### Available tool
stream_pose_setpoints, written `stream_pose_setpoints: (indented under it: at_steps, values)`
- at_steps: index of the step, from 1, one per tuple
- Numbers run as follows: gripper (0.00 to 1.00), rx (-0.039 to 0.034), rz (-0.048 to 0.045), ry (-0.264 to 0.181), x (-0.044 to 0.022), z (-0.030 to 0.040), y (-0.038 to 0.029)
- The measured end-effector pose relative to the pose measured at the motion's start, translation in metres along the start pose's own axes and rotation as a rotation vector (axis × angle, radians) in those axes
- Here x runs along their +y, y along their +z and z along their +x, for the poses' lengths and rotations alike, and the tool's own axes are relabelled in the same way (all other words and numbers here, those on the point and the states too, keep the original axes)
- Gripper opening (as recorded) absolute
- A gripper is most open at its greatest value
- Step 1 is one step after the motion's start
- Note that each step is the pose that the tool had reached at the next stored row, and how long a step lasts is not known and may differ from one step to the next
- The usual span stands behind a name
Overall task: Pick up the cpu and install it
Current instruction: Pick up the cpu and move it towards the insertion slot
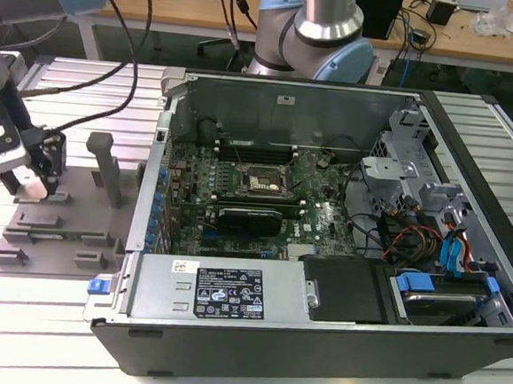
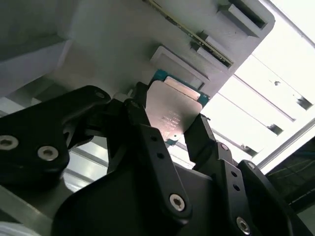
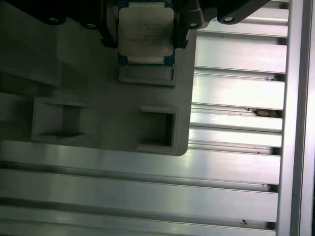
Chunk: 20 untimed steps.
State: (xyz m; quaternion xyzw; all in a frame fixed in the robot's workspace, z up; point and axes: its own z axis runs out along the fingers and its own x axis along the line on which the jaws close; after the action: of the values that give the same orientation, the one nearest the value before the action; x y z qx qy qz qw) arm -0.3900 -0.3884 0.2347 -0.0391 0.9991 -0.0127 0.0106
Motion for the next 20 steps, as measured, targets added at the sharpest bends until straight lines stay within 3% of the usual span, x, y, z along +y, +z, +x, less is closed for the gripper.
stream_pose_setpoints:
  at_steps: [2, 3, 6, 8, 16, 20]
  values:
    - [0.55, 0.0001, 0.0000, 0.000, 0.0004, -0.0004, -0.0132]
    - [0.55, 0.0001, 0.0000, 0.000, 0.0003, -0.0006, -0.0238]
    - [0.55, 0.0001, 0.0001, 0.000, 0.0000, -0.0007, -0.0332]
    - [0.55, 0.0000, 0.0000, 0.000, -0.0003, -0.0010, -0.0470]
    - [0.55, 0.0001, 0.0000, 0.000, -0.0014, -0.0018, -0.0886]
    - [0.55, 0.0000, 0.0000, 0.000, -0.0021, -0.0024, -0.1154]
